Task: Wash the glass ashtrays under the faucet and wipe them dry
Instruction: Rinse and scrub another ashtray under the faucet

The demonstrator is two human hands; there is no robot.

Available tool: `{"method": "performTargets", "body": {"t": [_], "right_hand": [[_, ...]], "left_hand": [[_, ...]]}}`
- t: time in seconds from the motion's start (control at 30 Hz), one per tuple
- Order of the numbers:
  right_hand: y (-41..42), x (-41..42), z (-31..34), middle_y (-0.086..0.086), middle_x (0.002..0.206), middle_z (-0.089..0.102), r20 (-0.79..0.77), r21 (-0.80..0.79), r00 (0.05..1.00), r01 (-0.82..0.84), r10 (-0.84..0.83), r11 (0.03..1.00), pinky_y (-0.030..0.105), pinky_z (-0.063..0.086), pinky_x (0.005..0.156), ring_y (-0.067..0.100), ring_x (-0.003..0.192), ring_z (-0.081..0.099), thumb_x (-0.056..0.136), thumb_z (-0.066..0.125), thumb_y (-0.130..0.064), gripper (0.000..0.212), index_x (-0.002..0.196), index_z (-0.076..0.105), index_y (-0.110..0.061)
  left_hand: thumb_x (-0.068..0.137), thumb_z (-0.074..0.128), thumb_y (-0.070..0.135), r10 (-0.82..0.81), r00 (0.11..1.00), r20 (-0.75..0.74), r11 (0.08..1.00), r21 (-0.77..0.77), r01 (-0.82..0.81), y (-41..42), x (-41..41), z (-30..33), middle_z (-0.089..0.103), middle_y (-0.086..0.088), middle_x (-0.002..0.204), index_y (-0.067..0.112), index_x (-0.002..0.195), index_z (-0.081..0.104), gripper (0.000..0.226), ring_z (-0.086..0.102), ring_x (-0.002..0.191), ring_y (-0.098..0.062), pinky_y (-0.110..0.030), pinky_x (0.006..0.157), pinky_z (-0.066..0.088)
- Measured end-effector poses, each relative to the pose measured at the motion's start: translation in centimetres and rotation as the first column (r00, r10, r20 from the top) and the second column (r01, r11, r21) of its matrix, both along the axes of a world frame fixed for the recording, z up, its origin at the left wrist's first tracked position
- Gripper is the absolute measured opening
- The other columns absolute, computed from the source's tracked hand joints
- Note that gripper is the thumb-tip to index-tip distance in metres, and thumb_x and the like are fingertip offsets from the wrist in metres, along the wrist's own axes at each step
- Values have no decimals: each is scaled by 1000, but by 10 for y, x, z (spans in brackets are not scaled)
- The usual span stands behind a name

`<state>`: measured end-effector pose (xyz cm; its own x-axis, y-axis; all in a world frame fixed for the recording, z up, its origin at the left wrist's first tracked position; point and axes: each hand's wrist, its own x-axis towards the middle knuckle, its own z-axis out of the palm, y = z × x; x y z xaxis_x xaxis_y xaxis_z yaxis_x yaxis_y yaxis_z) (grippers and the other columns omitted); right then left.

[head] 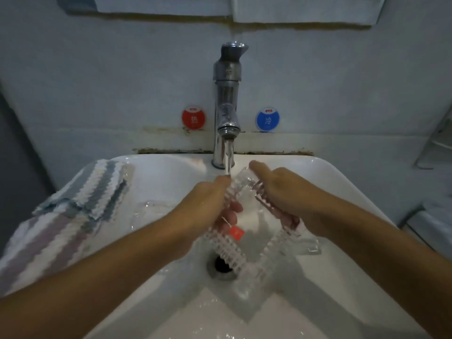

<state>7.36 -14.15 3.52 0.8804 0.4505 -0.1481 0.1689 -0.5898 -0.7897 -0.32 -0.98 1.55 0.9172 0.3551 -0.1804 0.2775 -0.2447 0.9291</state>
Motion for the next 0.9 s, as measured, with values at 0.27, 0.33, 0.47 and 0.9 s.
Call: {"method": "performTargets", "body": {"t": [0.27,0.33,0.47,0.9], "right_hand": [[5,-5,-9,4,50,47,-48,-62,986,-161,158,985,27,43,51,14,40,40,101,32,-64,63,73,53,-12],[6,-7,-9,4,50,46,-56,-67,985,-165,162,984,26,41,49,14,39,39,101,32,-64,62,78,55,-12],[4,-8,-7,4,50,46,11,-91,993,-116,118,989,21,38,41,13,37,38,101,32,-62,61,70,46,-12],[2,4,-3,13,84,77,-138,292,988,102,-63,951,43,57,89,24,76,73,104,38,-52,57,96,70,-6]], "left_hand": [[104,30,54,-34,991,-130,987,-161,13,2,-5,-4,41,2,47,17,60,46,60,32,33,-10,-17,38,26],[104,32,53,-31,992,-119,981,-195,7,2,-7,-3,42,2,47,16,63,49,58,32,32,-9,-17,37,26],[103,20,59,33,999,11,999,-37,-32,-9,0,-10,51,2,53,12,80,64,68,39,41,-10,-20,44,32],[105,25,29,469,883,-10,807,-402,-433,-8,-3,-15,36,1,55,18,65,47,47,30,34,-11,-18,31,25]]}}
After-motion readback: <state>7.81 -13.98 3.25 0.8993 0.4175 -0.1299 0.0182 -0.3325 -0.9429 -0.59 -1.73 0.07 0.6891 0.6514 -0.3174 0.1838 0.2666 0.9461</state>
